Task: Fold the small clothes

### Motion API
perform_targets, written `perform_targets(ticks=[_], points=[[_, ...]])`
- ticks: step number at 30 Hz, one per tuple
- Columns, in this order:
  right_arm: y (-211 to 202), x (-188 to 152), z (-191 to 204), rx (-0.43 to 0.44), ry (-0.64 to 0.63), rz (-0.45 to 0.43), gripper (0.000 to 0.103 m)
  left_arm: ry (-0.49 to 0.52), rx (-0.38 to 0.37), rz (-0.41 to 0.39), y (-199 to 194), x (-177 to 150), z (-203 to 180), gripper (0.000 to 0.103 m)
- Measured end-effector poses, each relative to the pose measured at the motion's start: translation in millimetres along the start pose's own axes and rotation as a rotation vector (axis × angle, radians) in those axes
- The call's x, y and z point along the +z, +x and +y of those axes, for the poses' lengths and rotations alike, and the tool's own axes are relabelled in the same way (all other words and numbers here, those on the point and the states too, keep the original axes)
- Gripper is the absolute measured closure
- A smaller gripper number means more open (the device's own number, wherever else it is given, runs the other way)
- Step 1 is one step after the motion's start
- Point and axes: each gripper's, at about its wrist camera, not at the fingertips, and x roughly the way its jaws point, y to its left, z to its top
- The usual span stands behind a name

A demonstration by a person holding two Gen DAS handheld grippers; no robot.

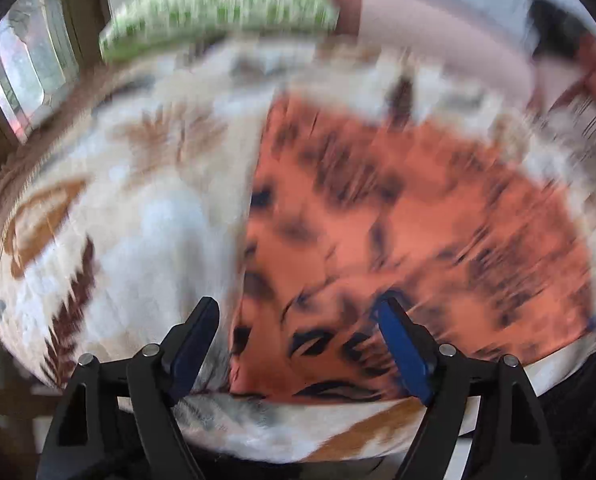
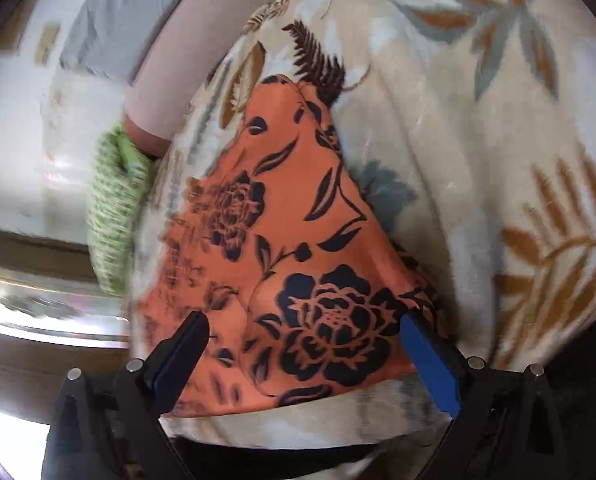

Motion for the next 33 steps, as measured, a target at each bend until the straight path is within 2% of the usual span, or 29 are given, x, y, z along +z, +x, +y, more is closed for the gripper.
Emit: perform_targets(ticks=[1,5,9,14,17,19,20,21,22,23,24,25,28,29,30,31,33], points=[[-3.0,3.1,7.5,0.001,-0.019,-0.004,0.005,-0.008,-0.008,0.021,6.0,-1.7,1.7,0.021],[-11.4,29.5,52.8,0.040,-0.137,-0.042,0.005,-0.015,-0.012,-0.058,-14.5,6.3,4.1,0.021],[16.4,73.8,85.9,0.070,-0.189,-0.007,0.005,-0.022,-0.045,-0.129,-31.8,30.7,2.7,0.021],[64.3,121.7,98.7,0.069,-0.201,0.048,0.005,-0.007,-0.079,-0.187,-25.6,74.1,-9.9,0.021],[85.9,137.9,88.3,0.056,-0.166,0.059,0.005,0.007,-0.086,-0.228,-15.9,102.9,-17.1,0.021],[98.3,150.1,70.8,0.042,-0.150,0.036,0.005,-0.017,-0.102,-0.227,2.1,119.6,-15.1,0.021],[104.4,153.0,62.3,0.027,-0.130,0.034,0.005,-0.029,-0.074,-0.211,14.3,124.4,-12.8,0.021],[109.5,156.5,50.6,0.048,-0.095,0.035,0.005,-0.049,0.005,-0.135,37.5,129.1,-8.4,0.021],[106.8,157.3,43.7,0.087,-0.058,0.015,0.005,-0.067,0.042,-0.078,53.0,130.1,-3.6,0.020],[100.6,156.4,46.4,0.095,-0.049,0.004,0.005,-0.113,0.003,-0.051,63.5,128.2,6.5,0.018],[95.9,155.0,54.3,0.075,-0.074,0.007,0.005,-0.159,-0.032,-0.072,60.7,126.1,14.2,0.018],[89.2,153.1,64.5,0.064,-0.113,-0.004,0.005,-0.171,-0.034,-0.080,57.7,125.5,16.8,0.018],[82.6,154.2,78.2,0.120,-0.173,-0.023,0.005,-0.127,0.009,-0.098,57.2,124.0,14.9,0.016],[87.5,158.3,74.0,0.103,-0.172,-0.031,0.005,-0.127,0.010,-0.091,60.9,123.4,16.0,0.013],[97.9,163.8,63.0,0.048,-0.153,-0.026,0.005,-0.146,-0.003,-0.092,62.8,123.9,19.8,0.011],[110.6,168.6,46.1,0.028,-0.108,0.006,0.005,-0.159,-0.013,-0.092,62.5,124.0,21.7,0.011],[100.2,166.8,43.9,0.076,-0.076,-0.042,0.005,-0.171,-0.014,-0.080,58.5,124.5,24.0,0.011]])
